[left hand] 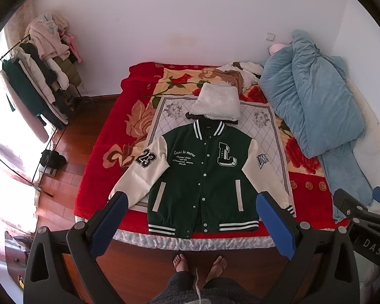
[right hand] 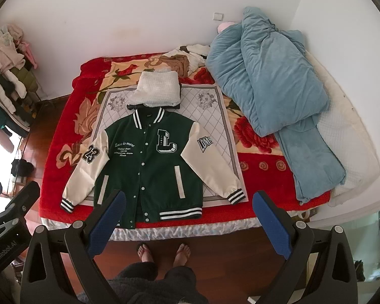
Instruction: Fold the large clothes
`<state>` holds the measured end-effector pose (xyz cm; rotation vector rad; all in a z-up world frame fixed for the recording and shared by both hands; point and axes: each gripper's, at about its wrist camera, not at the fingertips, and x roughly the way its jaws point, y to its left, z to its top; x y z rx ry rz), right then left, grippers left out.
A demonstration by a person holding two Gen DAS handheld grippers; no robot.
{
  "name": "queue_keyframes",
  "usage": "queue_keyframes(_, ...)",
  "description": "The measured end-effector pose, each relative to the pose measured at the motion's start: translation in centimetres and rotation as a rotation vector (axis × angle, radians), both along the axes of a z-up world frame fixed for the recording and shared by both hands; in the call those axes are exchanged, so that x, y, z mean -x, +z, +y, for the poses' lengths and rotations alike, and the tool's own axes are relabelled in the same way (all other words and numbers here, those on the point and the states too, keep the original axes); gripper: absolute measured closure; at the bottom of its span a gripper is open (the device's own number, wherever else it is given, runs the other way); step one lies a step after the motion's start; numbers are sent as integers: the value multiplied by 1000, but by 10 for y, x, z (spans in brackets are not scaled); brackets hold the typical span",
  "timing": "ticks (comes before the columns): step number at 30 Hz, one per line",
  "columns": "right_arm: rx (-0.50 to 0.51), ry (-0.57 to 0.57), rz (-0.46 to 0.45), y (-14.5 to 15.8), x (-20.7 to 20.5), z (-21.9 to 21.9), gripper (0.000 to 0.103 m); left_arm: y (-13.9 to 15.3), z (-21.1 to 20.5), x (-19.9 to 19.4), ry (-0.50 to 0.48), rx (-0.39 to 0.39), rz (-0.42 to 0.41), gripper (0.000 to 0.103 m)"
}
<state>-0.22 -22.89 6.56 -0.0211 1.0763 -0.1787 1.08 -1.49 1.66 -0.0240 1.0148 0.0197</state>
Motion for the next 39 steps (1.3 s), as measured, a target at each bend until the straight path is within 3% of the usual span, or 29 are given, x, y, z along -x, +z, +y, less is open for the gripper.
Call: queue_keyframes(39, 2, 2, -4, 4, -1, 1, 2, 13, 0, -6, -2, 9, -16, 0)
